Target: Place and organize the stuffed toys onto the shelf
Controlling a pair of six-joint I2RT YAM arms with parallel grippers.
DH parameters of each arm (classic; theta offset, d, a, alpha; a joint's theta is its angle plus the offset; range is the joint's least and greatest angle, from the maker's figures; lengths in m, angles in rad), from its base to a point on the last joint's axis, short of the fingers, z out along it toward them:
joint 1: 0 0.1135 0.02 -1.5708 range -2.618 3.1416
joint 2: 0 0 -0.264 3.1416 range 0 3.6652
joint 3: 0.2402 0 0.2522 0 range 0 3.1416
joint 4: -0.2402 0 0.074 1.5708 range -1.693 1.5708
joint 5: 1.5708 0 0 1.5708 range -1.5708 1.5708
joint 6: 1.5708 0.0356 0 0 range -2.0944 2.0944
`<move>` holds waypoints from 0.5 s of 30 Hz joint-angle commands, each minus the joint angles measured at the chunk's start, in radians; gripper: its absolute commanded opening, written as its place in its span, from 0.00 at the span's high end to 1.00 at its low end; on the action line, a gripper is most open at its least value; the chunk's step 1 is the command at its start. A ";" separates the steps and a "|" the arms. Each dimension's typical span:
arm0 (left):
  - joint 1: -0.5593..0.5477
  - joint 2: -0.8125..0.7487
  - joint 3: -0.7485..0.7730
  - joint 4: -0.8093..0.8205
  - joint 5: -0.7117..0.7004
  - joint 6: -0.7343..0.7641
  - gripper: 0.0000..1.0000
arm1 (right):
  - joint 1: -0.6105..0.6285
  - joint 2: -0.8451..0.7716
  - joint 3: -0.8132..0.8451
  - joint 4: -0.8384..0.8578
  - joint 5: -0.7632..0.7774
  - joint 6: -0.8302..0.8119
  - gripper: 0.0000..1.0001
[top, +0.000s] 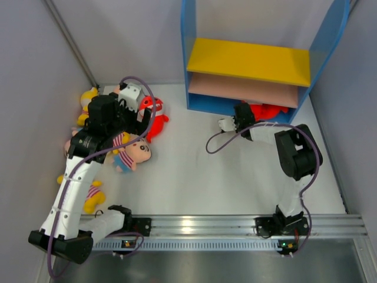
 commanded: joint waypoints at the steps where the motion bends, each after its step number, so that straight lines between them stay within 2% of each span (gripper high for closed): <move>1: 0.001 -0.018 0.006 0.001 0.004 -0.003 0.01 | -0.042 0.028 0.027 0.146 -0.017 -0.069 1.00; 6: 0.001 -0.010 0.003 0.001 0.004 -0.007 0.01 | -0.032 0.034 -0.023 0.249 -0.005 -0.137 1.00; 12: 0.001 -0.006 0.006 0.001 0.000 -0.007 0.01 | 0.063 -0.062 -0.081 0.206 -0.035 -0.106 1.00; 15: 0.001 -0.003 0.006 0.001 0.000 -0.009 0.01 | 0.094 -0.064 -0.071 0.238 -0.037 -0.104 1.00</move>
